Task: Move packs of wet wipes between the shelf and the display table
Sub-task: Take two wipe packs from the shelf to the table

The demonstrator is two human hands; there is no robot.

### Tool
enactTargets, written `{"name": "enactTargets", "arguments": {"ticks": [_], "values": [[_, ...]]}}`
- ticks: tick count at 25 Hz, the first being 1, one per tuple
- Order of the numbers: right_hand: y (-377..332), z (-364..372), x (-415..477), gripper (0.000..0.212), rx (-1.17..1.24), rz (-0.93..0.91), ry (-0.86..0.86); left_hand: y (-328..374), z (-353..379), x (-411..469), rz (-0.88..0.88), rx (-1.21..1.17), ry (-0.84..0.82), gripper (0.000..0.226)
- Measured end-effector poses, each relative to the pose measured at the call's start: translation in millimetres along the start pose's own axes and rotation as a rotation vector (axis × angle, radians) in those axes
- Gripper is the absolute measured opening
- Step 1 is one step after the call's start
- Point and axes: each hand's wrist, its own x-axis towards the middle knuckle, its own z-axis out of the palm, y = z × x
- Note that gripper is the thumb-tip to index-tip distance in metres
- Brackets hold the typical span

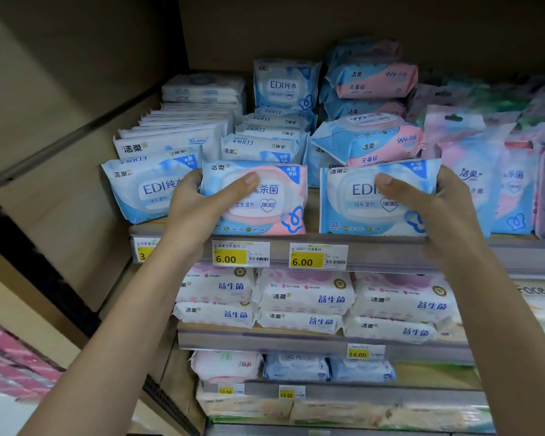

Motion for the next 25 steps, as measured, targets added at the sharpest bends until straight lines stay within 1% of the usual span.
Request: {"name": "enactTargets", "arguments": {"ticks": [4, 6, 9, 10, 11, 12, 13, 16, 17, 18, 19, 20, 22, 23, 25], "values": [[-10.3, -5.0, 0.8, 0.051, 0.001, 0.012, -0.020, 3.5, -1.8, 1.7, 0.012, -0.047, 0.075, 0.041], [-9.8, -5.3, -1.0, 0.054, -0.013, 0.024, -0.035, 4.8, -3.3, 1.3, 0.006, -0.064, 0.065, 0.045], [-3.5, -4.5, -8.4, 0.056, 0.071, 0.077, -0.073, 1.3, -4.9, -3.6, -0.021, -0.092, 0.000, 0.060], [-1.1, -3.8, -11.3, 0.060, 0.106, 0.098, -0.084, -1.2, -5.5, -5.5, -0.028, -0.084, -0.014, 0.063], [0.9, -2.7, -14.0, 0.064, 0.124, 0.120, -0.082, -3.5, -6.1, -7.0, -0.031, -0.078, -0.020, 0.063], [1.7, -1.1, -16.2, 0.064, 0.134, 0.129, -0.080, -5.7, -6.9, -8.3, -0.030, -0.079, -0.020, 0.062], [2.8, -0.2, -17.7, 0.058, 0.140, 0.135, -0.083, -7.4, -7.4, -9.5, -0.031, -0.089, -0.020, 0.063], [3.1, 2.5, -21.5, 0.019, 0.153, 0.160, -0.051, -11.0, -8.1, -14.9, -0.052, -0.132, -0.026, 0.064], [3.3, 1.3, -22.7, 0.012, 0.163, 0.166, -0.040, -12.4, -9.2, -17.3, -0.055, -0.144, -0.028, 0.065], [3.0, 1.0, -24.7, 0.008, 0.173, 0.171, -0.034, -13.6, -10.8, -19.8, -0.058, -0.151, -0.025, 0.064], [2.1, 3.0, -28.5, 0.009, 0.175, 0.171, -0.049, -14.5, -14.1, -23.3, -0.063, -0.156, -0.017, 0.060], [2.3, 6.1, -33.0, 0.015, 0.182, 0.173, -0.068, -15.5, -18.4, -27.8, -0.066, -0.159, -0.011, 0.055], [6.5, 14.5, -42.3, 0.036, 0.192, 0.187, -0.106, -18.0, -30.2, -39.8, -0.071, -0.178, 0.002, 0.047], [10.7, 19.2, -46.4, 0.042, 0.202, 0.192, -0.122, -19.6, -36.5, -47.4, -0.073, -0.188, 0.011, 0.044], [22.1, 30.0, -56.7, 0.046, 0.220, 0.201, -0.194, -24.9, -49.7, -69.4, -0.077, -0.188, 0.054, 0.041]]}}
